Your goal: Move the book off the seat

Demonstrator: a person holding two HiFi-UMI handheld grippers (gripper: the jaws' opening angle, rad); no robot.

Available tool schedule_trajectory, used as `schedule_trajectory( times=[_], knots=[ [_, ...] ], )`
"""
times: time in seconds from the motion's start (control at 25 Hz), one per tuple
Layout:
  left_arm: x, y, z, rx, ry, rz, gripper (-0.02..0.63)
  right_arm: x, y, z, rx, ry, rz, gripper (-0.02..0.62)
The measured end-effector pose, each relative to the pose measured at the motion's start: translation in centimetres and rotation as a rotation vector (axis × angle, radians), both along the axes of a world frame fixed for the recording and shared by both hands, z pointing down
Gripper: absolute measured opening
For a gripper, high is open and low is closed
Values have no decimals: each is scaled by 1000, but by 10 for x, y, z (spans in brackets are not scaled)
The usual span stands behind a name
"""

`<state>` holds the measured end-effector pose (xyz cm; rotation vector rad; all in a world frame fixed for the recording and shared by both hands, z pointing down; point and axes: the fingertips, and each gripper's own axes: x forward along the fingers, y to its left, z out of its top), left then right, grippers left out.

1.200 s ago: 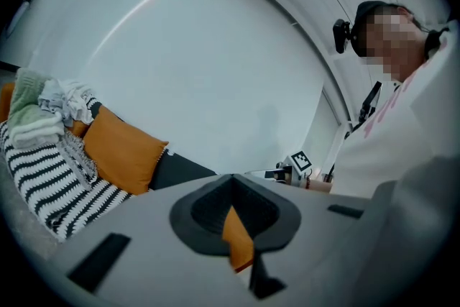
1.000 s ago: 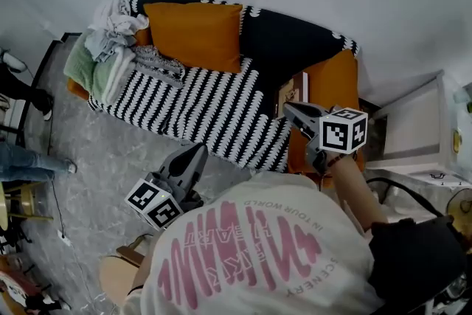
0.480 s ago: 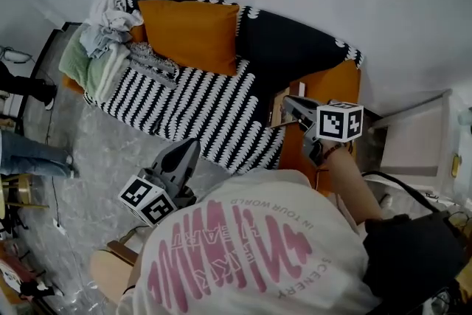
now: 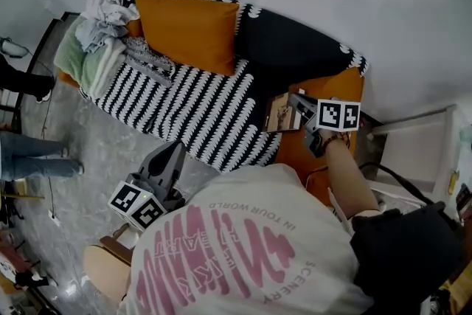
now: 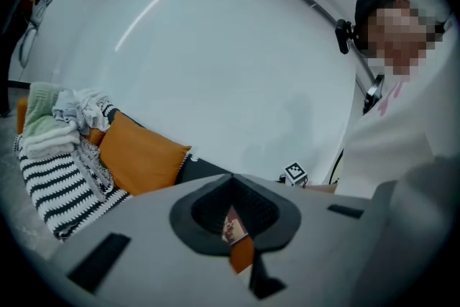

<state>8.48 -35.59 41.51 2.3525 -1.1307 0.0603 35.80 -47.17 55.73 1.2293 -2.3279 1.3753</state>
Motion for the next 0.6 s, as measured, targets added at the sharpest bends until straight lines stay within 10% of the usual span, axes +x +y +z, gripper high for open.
schedule_trajectory(
  times=[0.6],
  knots=[
    [-19, 4, 44, -178, -26, -79, 9, 36, -14, 76, -149, 118, 54, 26]
  ],
)
